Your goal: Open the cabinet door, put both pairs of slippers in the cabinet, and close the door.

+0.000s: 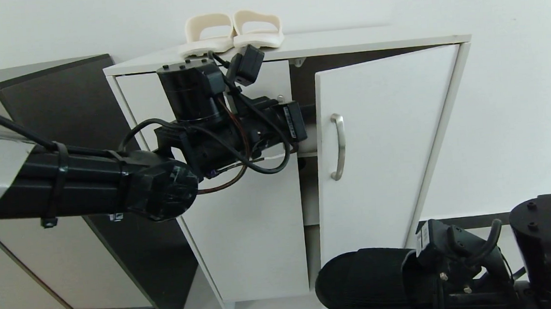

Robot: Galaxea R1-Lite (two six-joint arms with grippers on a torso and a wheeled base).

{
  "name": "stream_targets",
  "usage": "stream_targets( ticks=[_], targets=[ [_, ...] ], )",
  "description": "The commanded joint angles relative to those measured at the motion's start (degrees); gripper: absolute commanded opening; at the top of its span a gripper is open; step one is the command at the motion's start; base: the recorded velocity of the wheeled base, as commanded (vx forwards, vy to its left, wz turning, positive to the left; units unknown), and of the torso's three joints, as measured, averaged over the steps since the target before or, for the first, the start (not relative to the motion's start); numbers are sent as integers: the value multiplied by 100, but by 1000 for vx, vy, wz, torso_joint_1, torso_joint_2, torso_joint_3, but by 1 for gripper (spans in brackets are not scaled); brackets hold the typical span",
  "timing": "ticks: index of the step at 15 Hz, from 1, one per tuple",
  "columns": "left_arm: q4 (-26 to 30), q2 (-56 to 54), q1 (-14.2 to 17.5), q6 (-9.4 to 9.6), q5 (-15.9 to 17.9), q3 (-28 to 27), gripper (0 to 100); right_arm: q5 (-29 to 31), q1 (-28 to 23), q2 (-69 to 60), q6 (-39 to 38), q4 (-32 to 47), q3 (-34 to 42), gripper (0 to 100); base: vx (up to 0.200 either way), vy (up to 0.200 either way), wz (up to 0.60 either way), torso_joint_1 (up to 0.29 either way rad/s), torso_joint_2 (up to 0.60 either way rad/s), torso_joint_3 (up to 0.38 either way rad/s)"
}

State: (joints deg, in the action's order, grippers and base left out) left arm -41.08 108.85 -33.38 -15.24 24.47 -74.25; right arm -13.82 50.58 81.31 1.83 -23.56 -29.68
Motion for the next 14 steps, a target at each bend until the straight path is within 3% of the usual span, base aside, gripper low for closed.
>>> stream_targets(
  ticks=[1, 3, 5, 7, 10, 13, 14],
  targets=[
    [-14, -118, -134, 3, -109, 192, 0, -6, 84, 16, 28, -8, 121, 0, -200, 0, 0, 7, 2, -12],
    [-49, -259, -345, 47, -188, 508, 0, -6, 260, -45, 37, -17, 261, 0, -200, 0, 0, 0, 2, 2],
    [-67, -496, -1039, 249, -205, 851, 0, -6, 550, -133, 37, -17, 288, 0, -200, 0, 0, 2, 0, 2],
    [-75, -523, -1426, 311, -513, 842, 0, 3, 576, -159, 28, -43, 279, 0, -200, 0, 0, 7, 2, 5],
    [-207, -619, -1338, 355, -706, 860, 0, 38, 514, -72, -16, -61, 147, 0, -67, 0, 0, 2, 1, 2],
    [-471, -1138, -907, 346, -1418, 939, 0, 1101, -154, 596, -455, -148, -451, 0, 0, 0, 0, 0, 0, 0],
    [-453, -1507, -758, 346, -1629, 1229, 0, 1488, -312, 878, -772, -351, -697, 0, 0, 0, 0, 0, 0, 0]
  ],
)
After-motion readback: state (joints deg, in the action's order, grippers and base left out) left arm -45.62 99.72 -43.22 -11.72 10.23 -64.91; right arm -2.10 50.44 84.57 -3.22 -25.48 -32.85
